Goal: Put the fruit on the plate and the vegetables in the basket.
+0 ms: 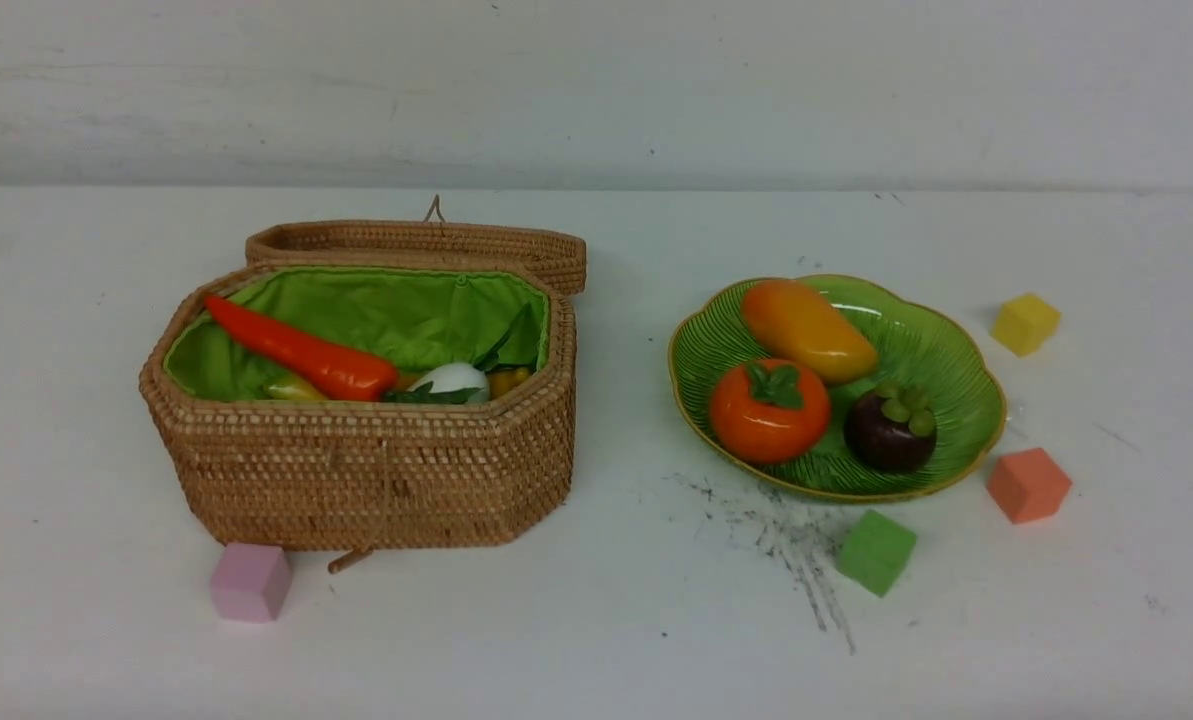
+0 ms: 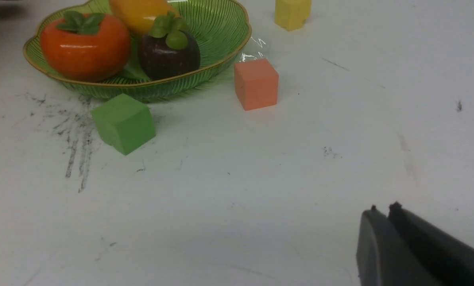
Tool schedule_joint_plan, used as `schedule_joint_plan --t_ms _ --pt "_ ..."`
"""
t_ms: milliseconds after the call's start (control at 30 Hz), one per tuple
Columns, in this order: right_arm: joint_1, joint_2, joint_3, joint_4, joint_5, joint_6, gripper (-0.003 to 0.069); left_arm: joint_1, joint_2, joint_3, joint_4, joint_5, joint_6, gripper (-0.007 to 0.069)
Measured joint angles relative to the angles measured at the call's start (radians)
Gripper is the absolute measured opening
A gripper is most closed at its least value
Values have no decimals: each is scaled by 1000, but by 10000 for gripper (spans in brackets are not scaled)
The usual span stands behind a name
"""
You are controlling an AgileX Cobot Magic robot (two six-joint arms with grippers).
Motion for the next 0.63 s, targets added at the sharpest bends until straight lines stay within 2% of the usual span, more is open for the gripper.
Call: schedule_joint_plan --t_ms 633 --pt "0 0 0 0 0 0 78 0 0 1 0 -1 0 238"
